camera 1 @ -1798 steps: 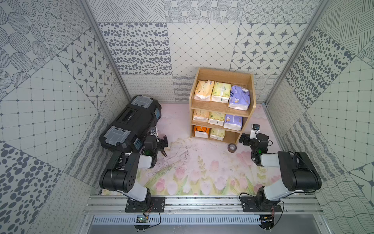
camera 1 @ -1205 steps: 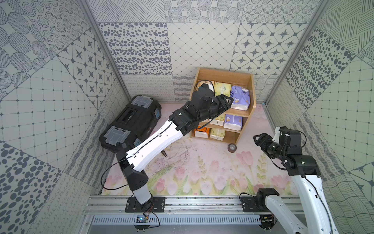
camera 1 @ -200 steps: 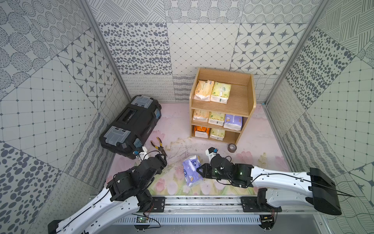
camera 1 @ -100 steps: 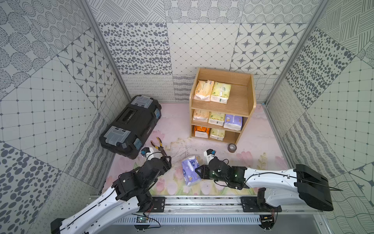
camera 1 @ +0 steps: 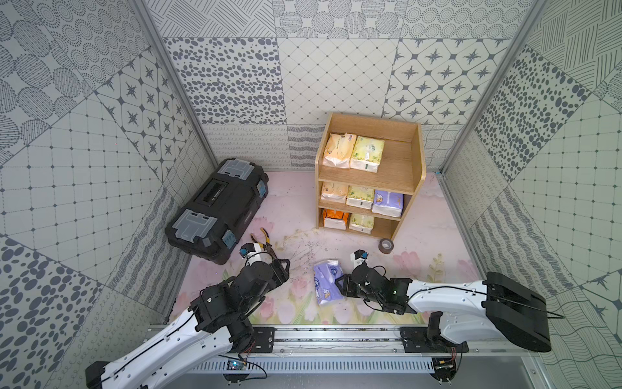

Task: Remove the tissue boxes from the shelf
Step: Place the box of tissues at the center of the board, then pick up a box of tissues from the shelf.

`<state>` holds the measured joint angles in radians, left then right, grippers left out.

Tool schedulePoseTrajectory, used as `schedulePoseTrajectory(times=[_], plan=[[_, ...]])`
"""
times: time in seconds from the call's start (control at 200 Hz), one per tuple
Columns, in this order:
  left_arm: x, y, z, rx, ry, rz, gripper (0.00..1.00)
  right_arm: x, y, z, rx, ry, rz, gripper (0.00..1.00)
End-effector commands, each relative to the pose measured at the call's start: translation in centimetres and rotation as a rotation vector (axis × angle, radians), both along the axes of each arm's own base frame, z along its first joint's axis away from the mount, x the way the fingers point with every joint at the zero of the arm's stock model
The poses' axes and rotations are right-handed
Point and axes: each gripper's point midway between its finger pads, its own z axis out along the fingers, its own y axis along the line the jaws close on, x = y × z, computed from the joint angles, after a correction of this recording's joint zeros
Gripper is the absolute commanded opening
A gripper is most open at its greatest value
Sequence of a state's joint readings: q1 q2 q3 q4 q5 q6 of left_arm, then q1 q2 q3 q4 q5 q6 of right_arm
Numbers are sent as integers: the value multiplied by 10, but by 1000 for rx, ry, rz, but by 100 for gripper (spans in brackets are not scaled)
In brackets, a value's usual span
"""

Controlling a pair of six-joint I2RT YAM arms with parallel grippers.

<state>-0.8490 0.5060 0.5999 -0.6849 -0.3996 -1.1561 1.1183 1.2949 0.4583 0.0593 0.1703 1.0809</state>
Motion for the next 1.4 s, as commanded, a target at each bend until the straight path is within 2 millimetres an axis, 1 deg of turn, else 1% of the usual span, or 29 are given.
schedulePoseTrajectory(times=[0.0, 0.055, 0.11, 0.245, 0.255, 0.415, 0.465, 0.48, 0.535, 0.64, 0.655, 0.69, 0.721, 0.756, 0.781, 0.851, 0.861, 0.916, 1.016, 1.091, 1.156, 1.171, 1.261, 1.321, 1.331, 1.341, 1.396], plan=[[5, -15, 22, -43, -57, -64, 72, 10, -18, 11, -21, -55, -59, 56], [7, -21, 28, -52, -69, -83, 72, 12, -26, 18, -31, -81, -69, 61], [9, -28, 35, -59, -87, -111, 72, 14, -33, 27, -34, -103, -75, 63], [21, -54, 63, -86, -146, -184, 70, 18, -48, 54, -30, -179, -74, 65], [23, -58, 70, -101, -163, -188, 70, 18, -48, 56, -27, -185, -74, 65], [48, -90, 125, -169, -289, -222, 66, 20, -60, 89, 15, -291, -74, 65], [58, -101, 140, -172, -322, -227, 66, 22, -63, 101, 31, -329, -79, 65], [62, -104, 142, -168, -326, -226, 66, 22, -64, 104, 37, -340, -79, 65], [74, -116, 162, -164, -364, -233, 65, 23, -67, 117, 48, -383, -78, 65], [94, -140, 206, -144, -454, -269, 61, 24, -70, 137, 64, -446, -69, 65], [97, -145, 209, -133, -461, -276, 61, 24, -70, 139, 66, -453, -68, 65], [103, -151, 226, -122, -494, -284, 60, 24, -71, 144, 71, -465, -68, 65], [110, -157, 235, -104, -512, -289, 59, 24, -71, 148, 76, -475, -69, 65], [118, -166, 241, -76, -527, -296, 58, 25, -72, 151, 80, -482, -72, 65], [123, -169, 251, -61, -547, -296, 58, 25, -73, 153, 83, -484, -76, 65], [137, -185, 267, -15, -585, -313, 57, 26, -74, 158, 91, -487, -89, 65], [140, -187, 266, -4, -585, -318, 57, 26, -74, 158, 92, -488, -90, 65], [149, -197, 276, 31, -609, -332, 57, 26, -75, 159, 97, -485, -100, 65], [169, -210, 282, 103, -628, -353, 56, 28, -77, 159, 103, -482, -121, 65], [185, -215, 278, 183, -627, -356, 56, 28, -79, 158, 101, -484, -130, 65], [197, -218, 280, 237, -638, -364, 56, 28, -80, 158, 102, -487, -135, 65], [200, -219, 278, 251, -636, -368, 56, 28, -80, 159, 103, -488, -134, 65], [214, -227, 283, 293, -656, -416, 56, 27, -81, 160, 109, -494, -132, 65], [220, -237, 285, 302, -664, -470, 56, 27, -82, 160, 107, -496, -130, 64], [222, -238, 288, 300, -673, -473, 56, 27, -82, 160, 106, -495, -129, 64], [223, -240, 283, 308, -657, -488, 56, 27, -82, 160, 106, -496, -129, 64], [229, -246, 281, 322, -641, -523, 56, 26, -84, 160, 102, -495, -131, 64]])
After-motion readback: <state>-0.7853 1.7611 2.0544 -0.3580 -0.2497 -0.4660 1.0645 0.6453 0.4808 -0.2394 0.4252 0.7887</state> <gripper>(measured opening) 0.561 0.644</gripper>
